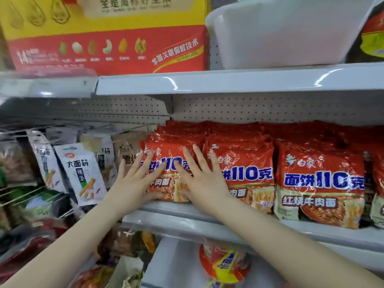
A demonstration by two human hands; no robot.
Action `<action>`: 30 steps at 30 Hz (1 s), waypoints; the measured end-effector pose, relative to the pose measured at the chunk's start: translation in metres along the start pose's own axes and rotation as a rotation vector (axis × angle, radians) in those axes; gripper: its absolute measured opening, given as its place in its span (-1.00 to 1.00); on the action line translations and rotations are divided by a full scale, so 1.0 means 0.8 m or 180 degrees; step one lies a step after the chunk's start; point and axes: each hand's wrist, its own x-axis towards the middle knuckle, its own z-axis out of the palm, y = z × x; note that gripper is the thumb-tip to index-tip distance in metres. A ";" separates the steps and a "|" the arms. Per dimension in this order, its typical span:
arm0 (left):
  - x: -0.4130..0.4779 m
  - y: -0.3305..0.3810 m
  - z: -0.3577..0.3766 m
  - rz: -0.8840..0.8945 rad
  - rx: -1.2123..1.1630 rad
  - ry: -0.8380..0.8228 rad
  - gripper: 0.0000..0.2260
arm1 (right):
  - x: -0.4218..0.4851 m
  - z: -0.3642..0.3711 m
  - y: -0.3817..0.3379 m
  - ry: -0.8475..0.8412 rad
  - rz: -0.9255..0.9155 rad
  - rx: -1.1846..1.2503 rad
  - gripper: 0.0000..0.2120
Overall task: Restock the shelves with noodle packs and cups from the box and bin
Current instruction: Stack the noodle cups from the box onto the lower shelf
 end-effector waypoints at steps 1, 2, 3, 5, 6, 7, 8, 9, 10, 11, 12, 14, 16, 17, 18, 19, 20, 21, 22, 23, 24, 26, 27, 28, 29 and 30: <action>0.003 0.002 0.002 -0.0039 -0.0019 0.0021 -0.23 | 0.005 0.003 -0.001 -0.0049 0.0035 -0.0026 -0.24; 0.007 0.003 0.003 -0.0083 -0.0058 0.0016 -0.22 | 0.008 0.006 -0.003 -0.0093 0.0066 -0.0056 -0.24; 0.010 0.005 0.003 -0.0113 -0.0106 -0.0026 -0.21 | 0.010 0.009 -0.002 -0.0100 0.0091 -0.0089 -0.23; 0.014 0.012 0.000 -0.0090 -0.0125 -0.0034 -0.19 | 0.012 0.011 0.001 -0.0071 0.0095 -0.0172 -0.22; 0.016 0.016 -0.002 -0.0070 -0.0121 -0.0027 -0.19 | 0.013 0.013 0.003 -0.0038 0.0087 -0.0192 -0.22; 0.018 0.018 -0.002 -0.0070 -0.0126 -0.0037 -0.18 | 0.013 0.015 0.006 -0.0011 0.0072 -0.0210 -0.22; 0.019 0.020 -0.003 -0.0081 -0.0124 -0.0069 -0.18 | 0.013 0.016 0.007 0.0007 0.0061 -0.0213 -0.22; 0.019 0.022 -0.004 -0.0105 -0.0110 -0.0117 -0.17 | 0.014 0.017 0.009 0.0019 0.0052 -0.0196 -0.21; 0.019 0.022 -0.003 -0.0127 -0.0093 -0.0140 -0.17 | 0.014 0.018 0.009 0.0033 0.0046 -0.0171 -0.21; 0.019 0.022 -0.004 -0.0133 -0.0079 -0.0128 -0.16 | 0.013 0.018 0.010 0.0047 0.0039 -0.0143 -0.21; 0.018 0.024 -0.006 -0.0126 -0.0070 -0.0106 -0.17 | 0.013 0.017 0.010 0.0055 0.0023 -0.0111 -0.21; 0.015 0.027 -0.011 -0.0154 -0.0015 -0.0162 -0.18 | 0.009 0.013 0.010 0.0077 -0.0049 0.0007 -0.20; 0.013 0.034 -0.019 -0.0268 0.0048 -0.0243 -0.16 | -0.001 0.005 0.011 0.0207 -0.0124 0.0208 -0.21; 0.013 0.039 -0.025 -0.0318 0.0089 -0.0264 -0.15 | -0.008 0.002 0.013 0.0321 -0.0151 0.0274 -0.22; 0.014 0.047 -0.032 -0.0340 0.0117 -0.0244 -0.16 | -0.018 0.000 0.017 0.0457 -0.0159 0.0283 -0.23; 0.015 0.057 -0.038 -0.0332 0.0101 -0.0168 -0.18 | -0.028 0.001 0.023 0.0582 -0.0127 0.0236 -0.23; 0.017 0.069 -0.046 -0.0296 0.0046 -0.0067 -0.18 | -0.039 0.001 0.030 0.0673 -0.0053 0.0165 -0.22; 0.020 0.083 -0.054 -0.0244 -0.0019 -0.0006 -0.18 | -0.050 0.003 0.041 0.0705 0.0046 0.0095 -0.22; 0.023 0.099 -0.061 -0.0193 -0.0084 0.0018 -0.17 | -0.061 0.004 0.052 0.0681 0.0156 0.0036 -0.23; 0.028 0.116 -0.068 -0.0133 -0.0162 0.0051 -0.17 | -0.073 0.005 0.065 0.0650 0.0268 -0.0010 -0.24; 0.032 0.133 -0.074 -0.0057 -0.0254 0.0117 -0.17 | -0.085 0.004 0.079 0.0620 0.0385 -0.0050 -0.24; 0.043 0.166 -0.077 0.0168 -0.0409 0.0262 -0.15 | -0.112 0.002 0.106 0.0570 0.0644 -0.0177 -0.24; 0.048 0.181 -0.075 0.0326 -0.0434 0.0351 -0.14 | -0.126 0.000 0.118 0.0533 0.0793 -0.0252 -0.24; 0.053 0.196 -0.073 0.0527 -0.0404 0.0472 -0.13 | -0.141 -0.001 0.131 0.0484 0.0960 -0.0317 -0.22; 0.058 0.211 -0.069 0.0728 -0.0339 0.0538 -0.11 | -0.156 -0.001 0.142 0.0412 0.1140 -0.0358 -0.18; 0.062 0.227 -0.066 0.0897 -0.0277 0.0551 -0.10 | -0.171 -0.002 0.153 0.0336 0.1315 -0.0393 -0.14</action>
